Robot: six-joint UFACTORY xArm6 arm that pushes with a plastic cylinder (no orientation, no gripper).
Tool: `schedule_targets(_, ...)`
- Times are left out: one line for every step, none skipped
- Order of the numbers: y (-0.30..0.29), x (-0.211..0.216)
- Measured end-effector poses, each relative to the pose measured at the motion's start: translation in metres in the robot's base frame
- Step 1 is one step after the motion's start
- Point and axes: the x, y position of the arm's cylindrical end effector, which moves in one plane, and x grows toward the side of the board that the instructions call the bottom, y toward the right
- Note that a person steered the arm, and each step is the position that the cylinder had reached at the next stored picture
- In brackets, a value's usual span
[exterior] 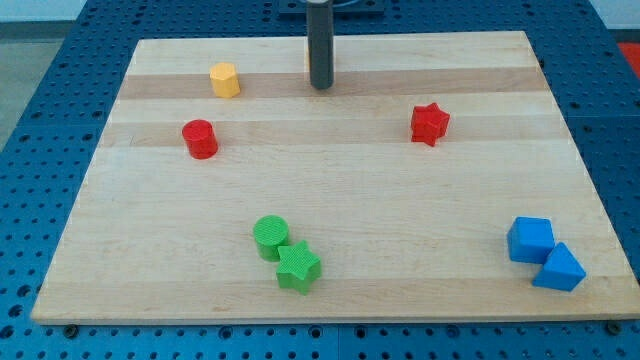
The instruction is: Place the yellow hexagon close to the bottom left of the yellow heart
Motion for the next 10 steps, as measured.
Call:
schedule_targets(-0.04,0.041)
schedule_targets(-0.099,0.041)
schedule_targets(-0.156,0.041)
schedule_targets(-0.181,0.027)
schedule_targets(-0.181,0.0)
schedule_targets(-0.176,-0.014)
schedule_targets(-0.161,-0.015)
schedule_targets(-0.136,-0.015)
schedule_targets(-0.112,-0.017)
schedule_targets(-0.095,-0.024)
